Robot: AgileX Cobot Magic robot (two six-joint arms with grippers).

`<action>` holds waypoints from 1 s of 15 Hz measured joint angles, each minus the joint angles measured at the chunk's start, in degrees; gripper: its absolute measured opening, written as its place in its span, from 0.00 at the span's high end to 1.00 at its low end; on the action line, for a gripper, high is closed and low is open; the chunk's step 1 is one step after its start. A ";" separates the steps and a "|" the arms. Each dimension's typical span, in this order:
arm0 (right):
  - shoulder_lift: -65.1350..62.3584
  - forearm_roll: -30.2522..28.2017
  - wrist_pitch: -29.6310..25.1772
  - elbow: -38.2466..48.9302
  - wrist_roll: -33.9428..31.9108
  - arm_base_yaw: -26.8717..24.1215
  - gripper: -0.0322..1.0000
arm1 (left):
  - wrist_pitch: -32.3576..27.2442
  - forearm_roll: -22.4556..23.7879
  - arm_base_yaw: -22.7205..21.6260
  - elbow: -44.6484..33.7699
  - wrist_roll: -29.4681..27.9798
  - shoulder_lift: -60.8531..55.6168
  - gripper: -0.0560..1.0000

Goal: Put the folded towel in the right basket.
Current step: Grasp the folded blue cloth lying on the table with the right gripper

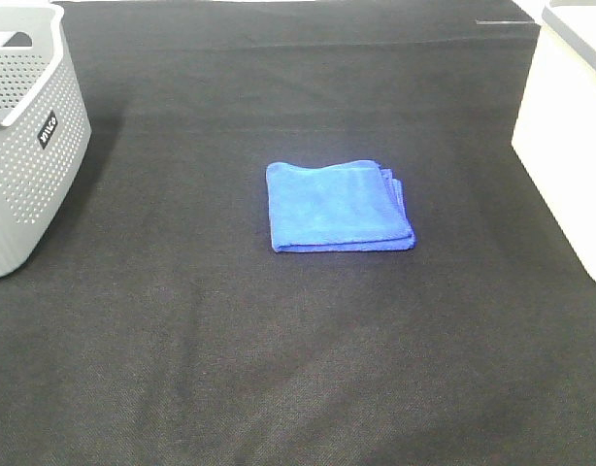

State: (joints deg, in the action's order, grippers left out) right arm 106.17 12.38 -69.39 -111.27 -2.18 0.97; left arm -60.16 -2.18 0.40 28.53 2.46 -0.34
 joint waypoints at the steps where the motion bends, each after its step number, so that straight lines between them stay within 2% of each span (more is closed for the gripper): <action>1: 1.32 0.40 -0.06 -0.17 0.00 0.23 0.05 | 0.00 0.00 0.00 0.00 0.00 0.00 0.01; 5: 7.05 2.18 -0.06 -0.17 0.11 5.04 0.05 | 0.00 0.23 0.00 0.00 0.00 0.00 0.01; 7: 11.86 6.47 0.74 -0.23 2.64 8.65 0.05 | 0.00 0.23 0.00 0.00 0.00 0.00 0.01; 8: 11.86 6.47 0.74 -0.23 2.64 8.65 0.05 | 0.00 0.23 0.00 0.00 0.00 0.00 0.01; 11: 19.42 12.26 4.64 -0.40 6.70 8.88 0.06 | 0.00 0.23 0.00 0.00 0.00 0.00 0.01; 15: 27.27 13.69 7.79 -0.40 8.88 7.96 0.07 | 0.00 0.23 0.00 0.00 0.00 0.00 0.01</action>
State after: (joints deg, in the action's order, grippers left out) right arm 133.44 26.07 -61.59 -111.67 6.70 8.94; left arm -60.16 -1.95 0.40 28.53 2.46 -0.34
